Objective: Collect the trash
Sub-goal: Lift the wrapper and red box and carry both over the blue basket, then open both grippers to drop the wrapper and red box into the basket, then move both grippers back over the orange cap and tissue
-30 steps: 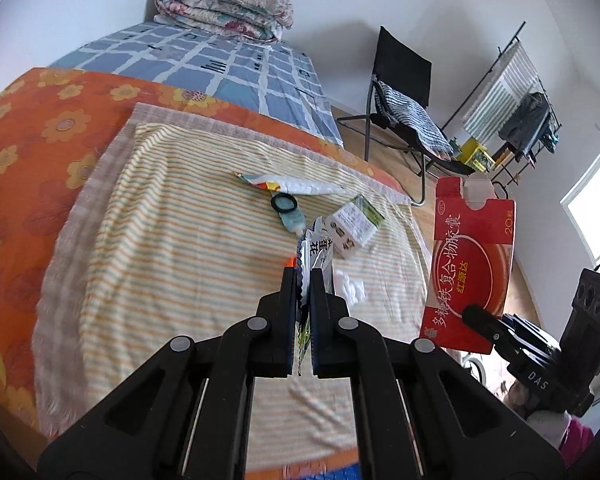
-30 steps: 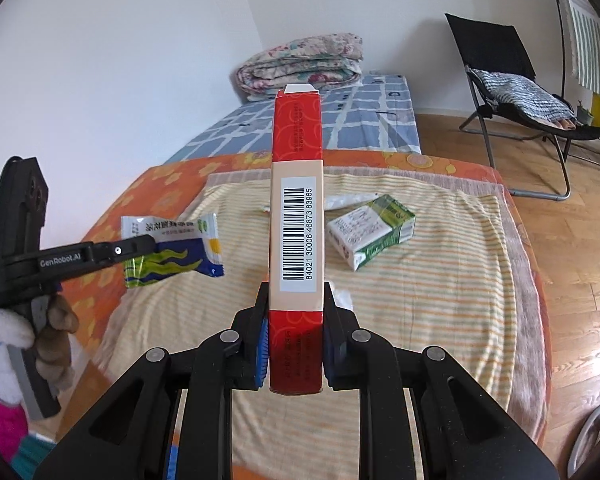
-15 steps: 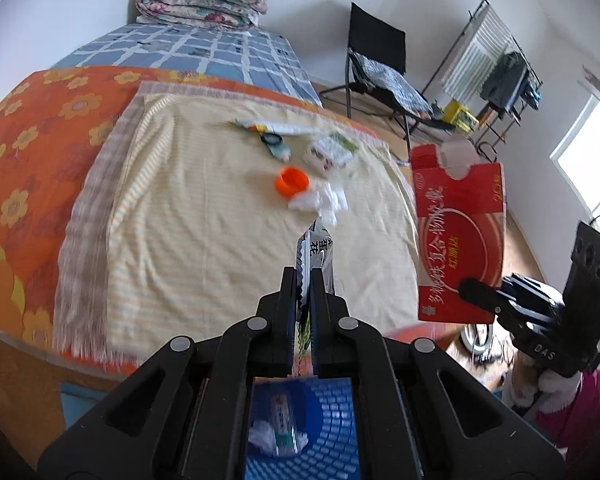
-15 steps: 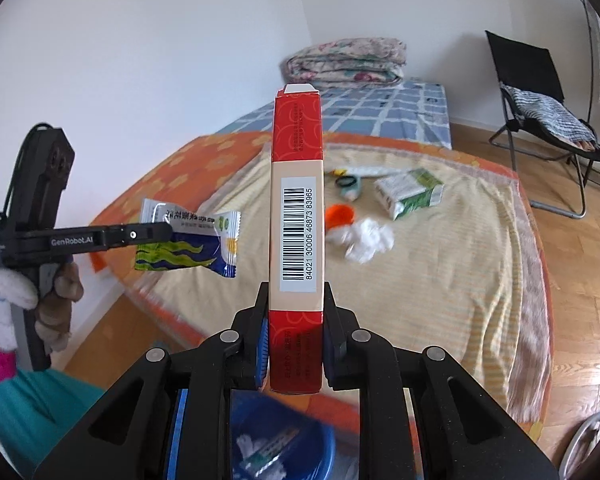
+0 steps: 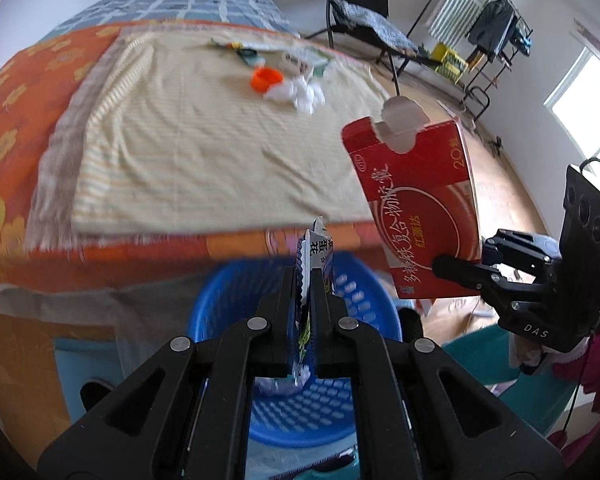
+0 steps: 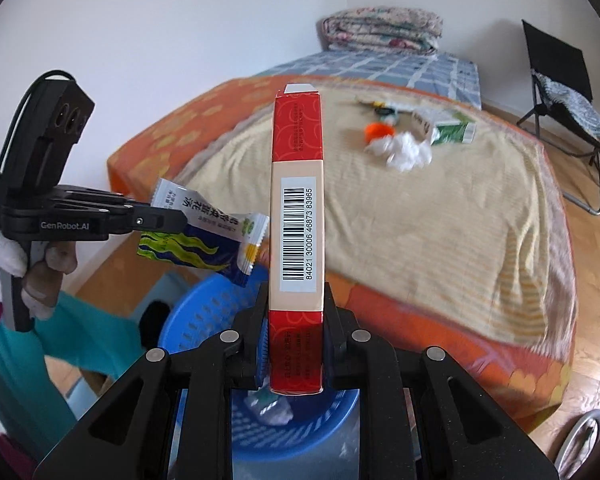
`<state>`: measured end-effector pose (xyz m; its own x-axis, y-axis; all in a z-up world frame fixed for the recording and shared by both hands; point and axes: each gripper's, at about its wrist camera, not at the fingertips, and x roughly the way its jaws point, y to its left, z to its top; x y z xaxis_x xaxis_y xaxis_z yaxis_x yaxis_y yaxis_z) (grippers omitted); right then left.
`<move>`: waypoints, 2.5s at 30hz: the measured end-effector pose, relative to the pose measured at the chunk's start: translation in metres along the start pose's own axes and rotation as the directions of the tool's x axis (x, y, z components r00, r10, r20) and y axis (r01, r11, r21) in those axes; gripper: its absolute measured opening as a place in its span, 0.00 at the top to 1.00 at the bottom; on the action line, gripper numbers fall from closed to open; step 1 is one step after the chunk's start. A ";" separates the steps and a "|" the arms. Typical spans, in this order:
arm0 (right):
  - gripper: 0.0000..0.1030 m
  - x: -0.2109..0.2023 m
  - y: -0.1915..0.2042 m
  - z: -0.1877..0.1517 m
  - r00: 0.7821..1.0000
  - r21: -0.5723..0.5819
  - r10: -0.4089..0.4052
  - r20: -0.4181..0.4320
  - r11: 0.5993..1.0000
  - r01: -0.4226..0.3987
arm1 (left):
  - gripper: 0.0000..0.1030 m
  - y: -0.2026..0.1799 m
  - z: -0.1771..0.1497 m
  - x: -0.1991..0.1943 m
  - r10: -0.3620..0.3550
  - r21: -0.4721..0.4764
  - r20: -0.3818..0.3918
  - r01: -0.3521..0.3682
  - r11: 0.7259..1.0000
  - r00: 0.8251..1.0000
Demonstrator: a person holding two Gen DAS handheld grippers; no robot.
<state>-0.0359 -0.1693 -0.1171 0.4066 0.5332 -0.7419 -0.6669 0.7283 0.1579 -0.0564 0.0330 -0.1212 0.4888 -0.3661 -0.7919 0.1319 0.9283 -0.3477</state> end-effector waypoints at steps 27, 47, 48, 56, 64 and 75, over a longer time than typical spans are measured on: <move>0.82 0.055 0.027 -0.059 0.968 -0.085 -0.013 -0.252 0.996 -0.009 | 0.97 0.013 -0.066 0.052 0.113 -0.020 -0.237 -0.121 0.992 0.965; 0.50 0.061 0.000 -0.050 0.962 0.057 -0.021 -0.272 0.998 0.038 | 0.46 0.016 -0.057 0.057 0.215 -0.015 -0.265 -0.227 0.974 0.940; 0.50 0.061 -0.001 -0.050 0.962 0.058 -0.022 -0.271 0.998 0.040 | 0.46 0.016 -0.057 0.058 0.218 -0.014 -0.266 -0.230 0.973 0.939; 0.50 0.054 -0.004 -0.040 0.970 0.076 -0.031 -0.239 0.996 0.050 | 0.46 0.003 -0.047 0.042 0.192 0.024 -0.141 -0.190 0.981 0.971; 0.50 0.032 -0.017 -0.013 0.987 0.094 -0.043 -0.157 0.994 0.058 | 0.46 0.001 -0.026 0.045 0.151 -0.001 -0.160 -0.153 0.988 0.975; 0.49 -0.001 -0.047 0.037 0.997 0.144 -0.074 -0.025 0.987 0.077 | 0.46 0.003 0.043 0.029 0.216 -0.001 -0.051 -0.216 0.976 0.975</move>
<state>0.0182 -0.1881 -0.0993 0.4392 0.4673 -0.7673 -0.5366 0.8214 0.1931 -0.0046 0.0280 -0.1240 0.4612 -0.1598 -0.8728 0.0222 0.9854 -0.1686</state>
